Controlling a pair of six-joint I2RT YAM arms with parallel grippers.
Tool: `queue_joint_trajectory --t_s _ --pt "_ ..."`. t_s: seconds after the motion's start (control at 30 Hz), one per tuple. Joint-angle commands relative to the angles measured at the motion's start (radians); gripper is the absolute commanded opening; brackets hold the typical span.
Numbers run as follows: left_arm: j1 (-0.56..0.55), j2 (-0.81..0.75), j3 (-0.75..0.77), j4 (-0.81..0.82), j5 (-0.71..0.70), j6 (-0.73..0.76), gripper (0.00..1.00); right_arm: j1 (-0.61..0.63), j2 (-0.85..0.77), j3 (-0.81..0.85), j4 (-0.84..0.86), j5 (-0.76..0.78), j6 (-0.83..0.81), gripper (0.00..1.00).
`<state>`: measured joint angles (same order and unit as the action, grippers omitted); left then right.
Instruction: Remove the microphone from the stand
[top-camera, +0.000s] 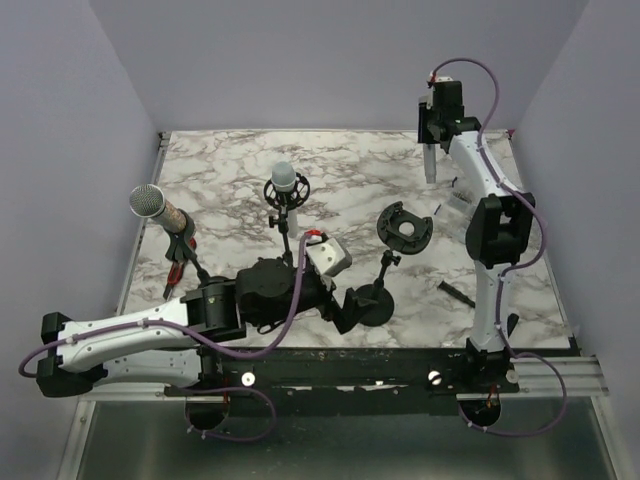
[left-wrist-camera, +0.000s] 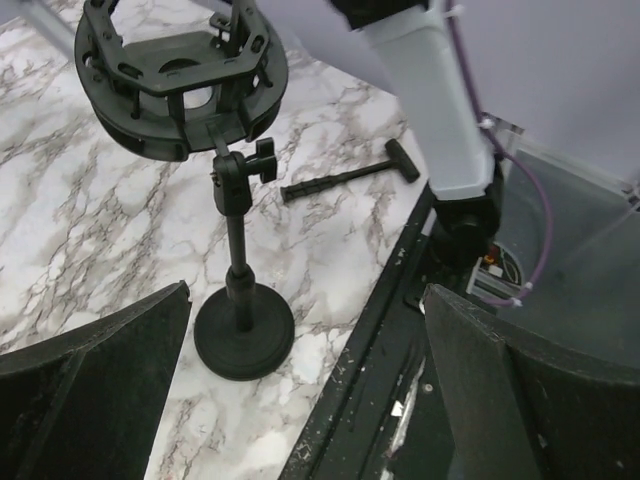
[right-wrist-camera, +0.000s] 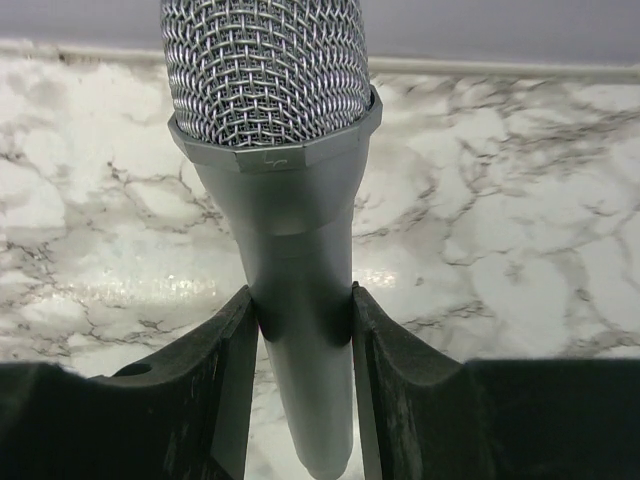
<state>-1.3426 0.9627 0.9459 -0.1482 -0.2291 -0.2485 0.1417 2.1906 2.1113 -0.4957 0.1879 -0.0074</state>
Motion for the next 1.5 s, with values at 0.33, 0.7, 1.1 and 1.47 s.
queue_joint_trajectory --t_s 0.33,0.7,1.1,1.47 --pt "0.001 -0.147 0.255 -0.262 0.11 0.165 0.99 0.0 0.323 0.261 -0.156 -0.054 0.069 0.01" --pt "0.002 -0.139 0.412 -0.274 0.093 0.244 0.99 0.001 0.425 0.257 -0.133 -0.04 0.101 0.06" --pt "0.001 -0.17 0.378 -0.272 0.083 0.223 0.99 0.001 0.44 0.237 -0.137 -0.041 0.112 0.51" --pt "0.001 -0.183 0.354 -0.26 0.08 0.203 0.99 0.002 0.435 0.382 -0.219 -0.052 0.098 0.81"
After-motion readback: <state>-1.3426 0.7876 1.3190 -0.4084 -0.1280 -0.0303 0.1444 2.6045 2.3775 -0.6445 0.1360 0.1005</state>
